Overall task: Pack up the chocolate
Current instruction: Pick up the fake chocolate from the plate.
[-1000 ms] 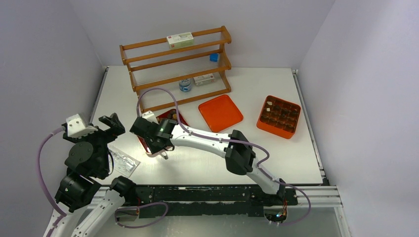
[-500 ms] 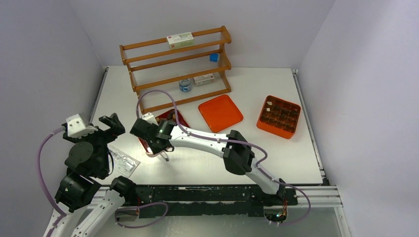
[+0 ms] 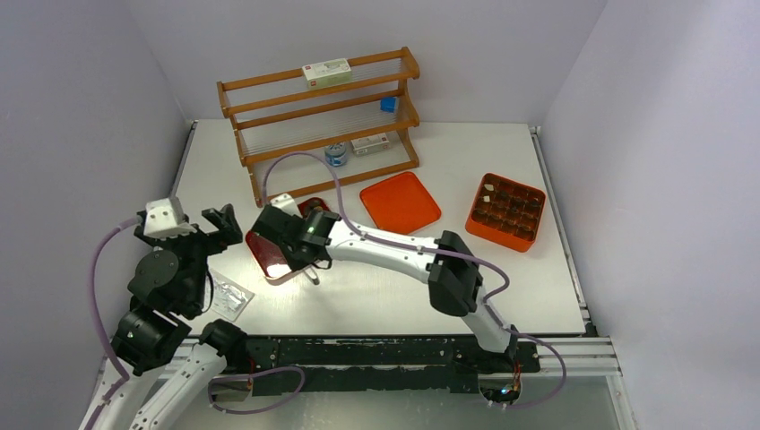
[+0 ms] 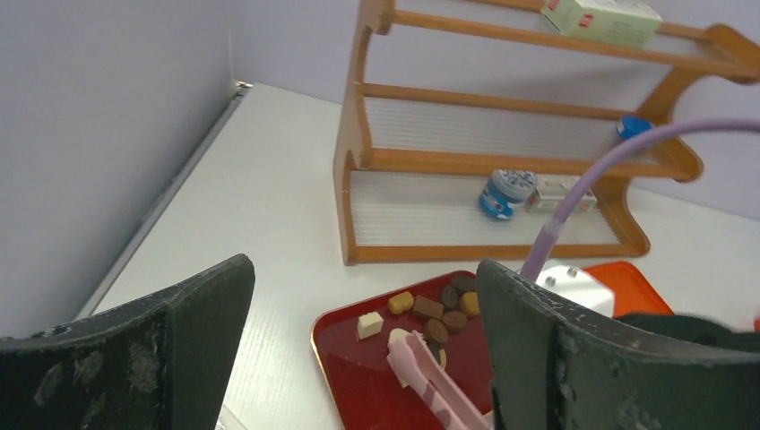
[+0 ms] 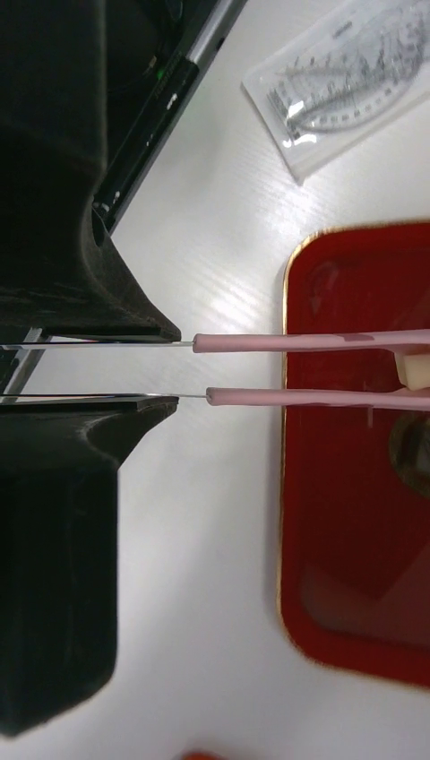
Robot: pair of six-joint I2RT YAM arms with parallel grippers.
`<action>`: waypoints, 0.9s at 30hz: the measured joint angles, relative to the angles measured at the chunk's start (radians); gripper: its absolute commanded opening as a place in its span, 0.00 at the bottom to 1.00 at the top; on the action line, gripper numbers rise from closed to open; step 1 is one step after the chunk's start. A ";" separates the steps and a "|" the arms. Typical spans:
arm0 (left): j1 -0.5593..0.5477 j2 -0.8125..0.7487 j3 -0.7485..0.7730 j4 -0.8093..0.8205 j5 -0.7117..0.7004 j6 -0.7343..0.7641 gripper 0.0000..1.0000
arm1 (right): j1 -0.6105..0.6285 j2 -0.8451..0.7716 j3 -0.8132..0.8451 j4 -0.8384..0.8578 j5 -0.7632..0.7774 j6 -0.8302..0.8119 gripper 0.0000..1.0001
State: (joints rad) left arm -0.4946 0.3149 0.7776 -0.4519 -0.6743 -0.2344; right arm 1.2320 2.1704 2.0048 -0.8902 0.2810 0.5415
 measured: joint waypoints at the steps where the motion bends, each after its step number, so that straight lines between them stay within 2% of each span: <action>1: 0.000 0.005 -0.005 0.005 0.018 0.005 0.98 | -0.007 -0.018 -0.019 0.000 0.003 0.000 0.17; 16: 0.000 0.053 -0.069 0.089 0.257 0.048 0.98 | -0.230 -0.309 -0.255 -0.014 0.079 -0.002 0.18; 27: 0.000 0.093 -0.072 0.095 0.340 0.055 0.98 | -0.428 -0.456 -0.378 -0.047 0.117 0.000 0.18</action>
State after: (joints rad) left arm -0.4950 0.4080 0.7052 -0.3565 -0.3347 -0.1791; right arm 0.8040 1.7142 1.6268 -0.9375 0.3981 0.5411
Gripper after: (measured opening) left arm 0.983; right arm 0.277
